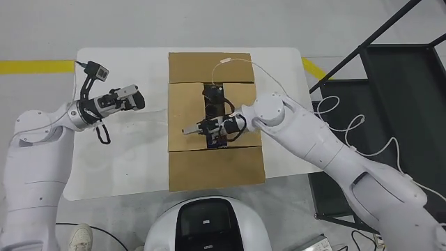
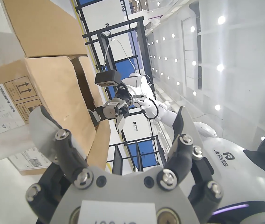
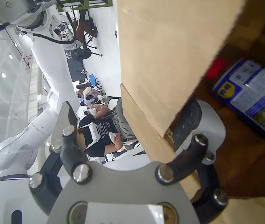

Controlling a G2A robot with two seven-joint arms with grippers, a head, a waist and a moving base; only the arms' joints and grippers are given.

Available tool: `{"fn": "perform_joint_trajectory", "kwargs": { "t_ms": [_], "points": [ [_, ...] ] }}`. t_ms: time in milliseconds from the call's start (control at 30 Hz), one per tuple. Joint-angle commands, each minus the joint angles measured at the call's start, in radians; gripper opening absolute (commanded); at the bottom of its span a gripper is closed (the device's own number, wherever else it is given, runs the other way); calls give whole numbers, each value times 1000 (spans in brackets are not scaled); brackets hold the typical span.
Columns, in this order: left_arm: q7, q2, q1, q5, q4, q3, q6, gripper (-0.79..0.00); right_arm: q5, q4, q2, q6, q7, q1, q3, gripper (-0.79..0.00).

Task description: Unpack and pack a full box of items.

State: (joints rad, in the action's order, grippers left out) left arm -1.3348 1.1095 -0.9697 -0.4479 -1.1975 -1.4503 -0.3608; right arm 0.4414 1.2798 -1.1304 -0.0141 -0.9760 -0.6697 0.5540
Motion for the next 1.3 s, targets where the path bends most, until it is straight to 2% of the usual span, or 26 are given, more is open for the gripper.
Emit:
{"fn": "perform_joint_trajectory", "kwargs": {
  "t_ms": [0, 233, 400, 667, 900, 1067, 1267],
  "points": [
    [-9, -1, -3, -33, -6, -4, -4, 0, 15, 6, -7, -25, -22, 6, 3, 0],
    [-43, -8, -25, -153, -38, -39, -35, 0, -52, 130, -28, -54, -36, 41, -1, 0],
    [-63, -11, -42, -241, -49, -59, -44, 0, -68, 144, -71, -65, 4, 86, -38, 0],
    [-89, -15, -55, -341, -62, -75, -36, 0, -37, 17, -181, -106, 27, 161, -142, 0],
    [-133, -17, 6, -364, -3, -58, 9, 0, -40, -106, -254, -134, -7, 186, -196, 0],
    [-123, -16, 74, -253, 106, -2, 31, 0, -47, -127, -265, -161, -38, 179, -183, 0],
    [-107, -5, 132, -157, 196, 87, 20, 0, -78, -84, -239, -134, -62, 145, -131, 0]
  ]
}}
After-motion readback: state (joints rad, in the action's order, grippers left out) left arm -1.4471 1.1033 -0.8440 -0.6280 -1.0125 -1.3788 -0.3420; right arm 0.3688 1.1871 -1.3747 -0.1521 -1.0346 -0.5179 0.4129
